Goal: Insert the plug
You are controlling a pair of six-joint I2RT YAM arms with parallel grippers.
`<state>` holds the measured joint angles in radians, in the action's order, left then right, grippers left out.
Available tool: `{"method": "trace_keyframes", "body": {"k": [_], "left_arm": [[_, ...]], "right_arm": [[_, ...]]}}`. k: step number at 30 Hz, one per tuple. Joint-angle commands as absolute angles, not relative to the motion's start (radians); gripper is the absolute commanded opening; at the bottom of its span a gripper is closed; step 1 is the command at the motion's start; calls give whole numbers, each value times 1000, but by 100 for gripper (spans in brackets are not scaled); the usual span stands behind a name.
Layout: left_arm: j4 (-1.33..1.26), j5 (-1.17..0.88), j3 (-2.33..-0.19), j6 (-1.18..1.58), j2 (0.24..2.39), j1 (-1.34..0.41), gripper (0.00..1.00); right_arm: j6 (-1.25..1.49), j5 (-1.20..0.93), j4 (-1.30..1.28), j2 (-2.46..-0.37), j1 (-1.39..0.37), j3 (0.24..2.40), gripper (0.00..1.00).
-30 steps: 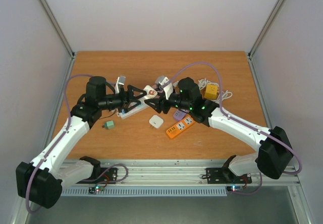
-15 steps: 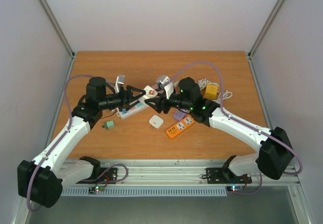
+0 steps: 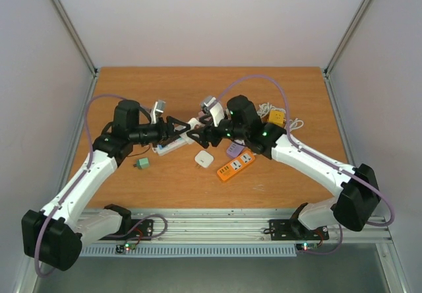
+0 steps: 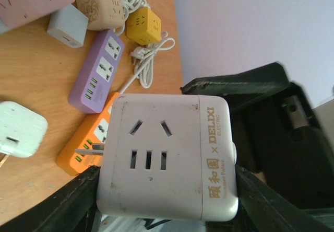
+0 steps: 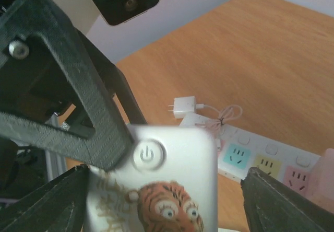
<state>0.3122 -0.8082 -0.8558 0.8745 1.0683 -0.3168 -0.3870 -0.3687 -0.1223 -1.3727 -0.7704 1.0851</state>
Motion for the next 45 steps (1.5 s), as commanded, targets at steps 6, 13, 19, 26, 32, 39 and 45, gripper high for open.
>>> {"method": "trace_keyframes", "body": {"k": [6,13,19,26,32,39,45], "left_arm": [[422,-849,-933,658,1060,-320,46],[450,-851,-954,654,1081,-320,47],[468,-817,-973,655,1113,-320,48],[477,-798,-983,670,1137,-308,51],[585,-584,-982,662,1086,-215,91],[678,-358,-958,639,955,-57,99],[797,-153,-1031,503,910,-57,99]], "right_arm": [[-458,-464,-457,-1486,-777,1279,73],[-451,-419,-422,-1506,-778,1295,68],[-471,-368,-438,-1556,-785,1325,69],[-479,-343,-409,-1595,-788,1331,39],[-417,-201,-356,-1635,-787,1329,26],[-349,-100,-434,-1776,-787,1454,25],[-315,-14,-559,-1921,-783,1625,25]]}}
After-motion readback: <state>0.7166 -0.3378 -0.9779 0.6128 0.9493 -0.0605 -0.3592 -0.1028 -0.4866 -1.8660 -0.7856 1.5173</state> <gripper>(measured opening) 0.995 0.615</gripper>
